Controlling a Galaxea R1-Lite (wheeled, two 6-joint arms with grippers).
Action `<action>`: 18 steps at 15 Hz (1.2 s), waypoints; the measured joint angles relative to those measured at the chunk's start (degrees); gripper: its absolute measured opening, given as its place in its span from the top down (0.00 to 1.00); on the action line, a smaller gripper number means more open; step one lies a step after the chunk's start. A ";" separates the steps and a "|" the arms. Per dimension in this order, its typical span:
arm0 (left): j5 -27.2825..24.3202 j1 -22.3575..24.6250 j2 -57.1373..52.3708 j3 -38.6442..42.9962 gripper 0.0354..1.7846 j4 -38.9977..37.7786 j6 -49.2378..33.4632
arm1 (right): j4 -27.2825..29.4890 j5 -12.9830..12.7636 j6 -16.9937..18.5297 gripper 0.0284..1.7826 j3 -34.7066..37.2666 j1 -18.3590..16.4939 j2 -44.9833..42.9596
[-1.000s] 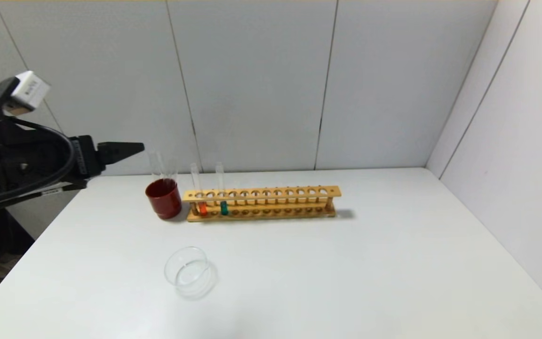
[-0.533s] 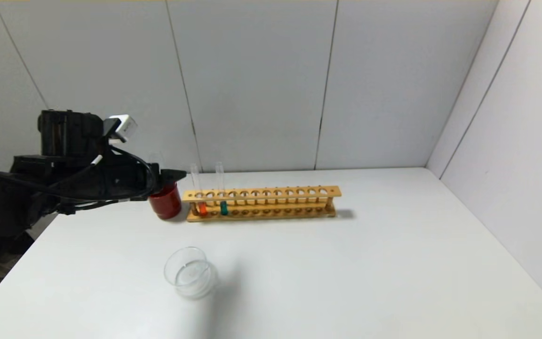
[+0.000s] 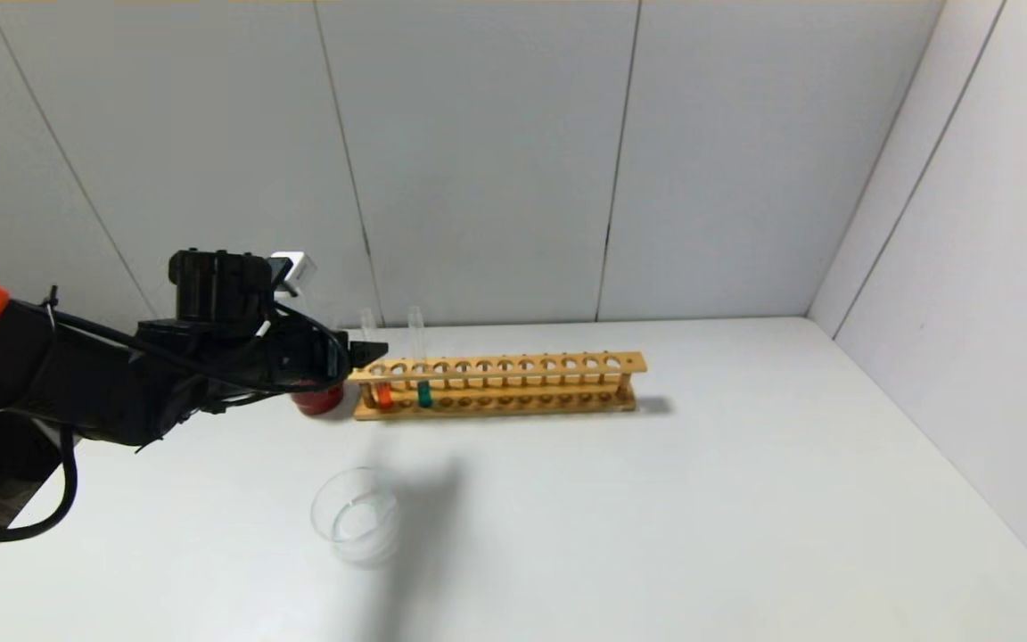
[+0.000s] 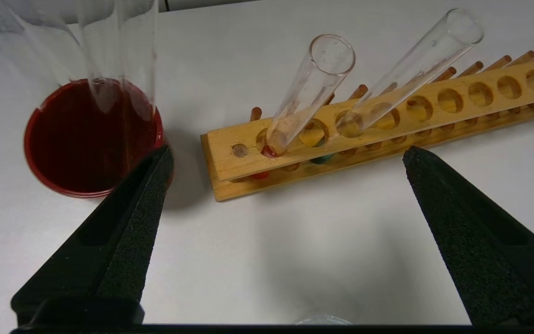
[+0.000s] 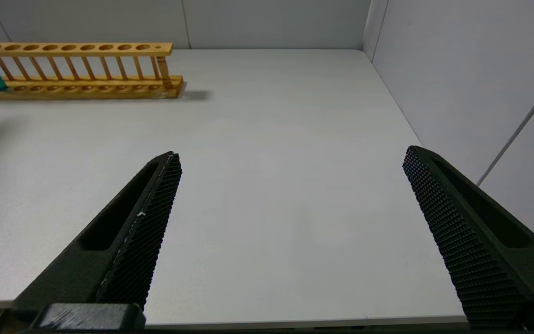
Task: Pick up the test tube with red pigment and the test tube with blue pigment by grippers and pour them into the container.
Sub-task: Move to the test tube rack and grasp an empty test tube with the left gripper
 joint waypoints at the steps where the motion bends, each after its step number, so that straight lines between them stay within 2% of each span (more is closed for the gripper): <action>1: 0.63 -0.21 1.10 -0.96 0.02 0.02 0.00 | -0.02 0.00 0.00 0.02 0.00 0.00 0.00; 4: 3.10 -0.65 4.01 -3.88 0.02 0.11 0.12 | 0.00 -0.02 0.00 0.02 0.00 0.05 0.00; 8: 3.29 -0.87 6.86 -6.45 0.02 0.24 -0.16 | 0.00 0.00 0.00 0.02 0.00 0.10 0.00; 10: 3.29 -1.22 8.27 -8.00 0.07 0.30 -0.22 | -0.02 0.00 -0.02 0.02 0.00 0.07 0.00; 13: 3.27 -1.80 9.84 -9.45 0.24 0.27 -0.29 | 0.00 -0.02 0.00 0.02 0.00 0.10 0.00; 18: 3.27 -2.24 10.78 -9.75 0.74 0.24 -0.33 | 0.00 -0.02 0.02 0.02 0.00 0.07 0.00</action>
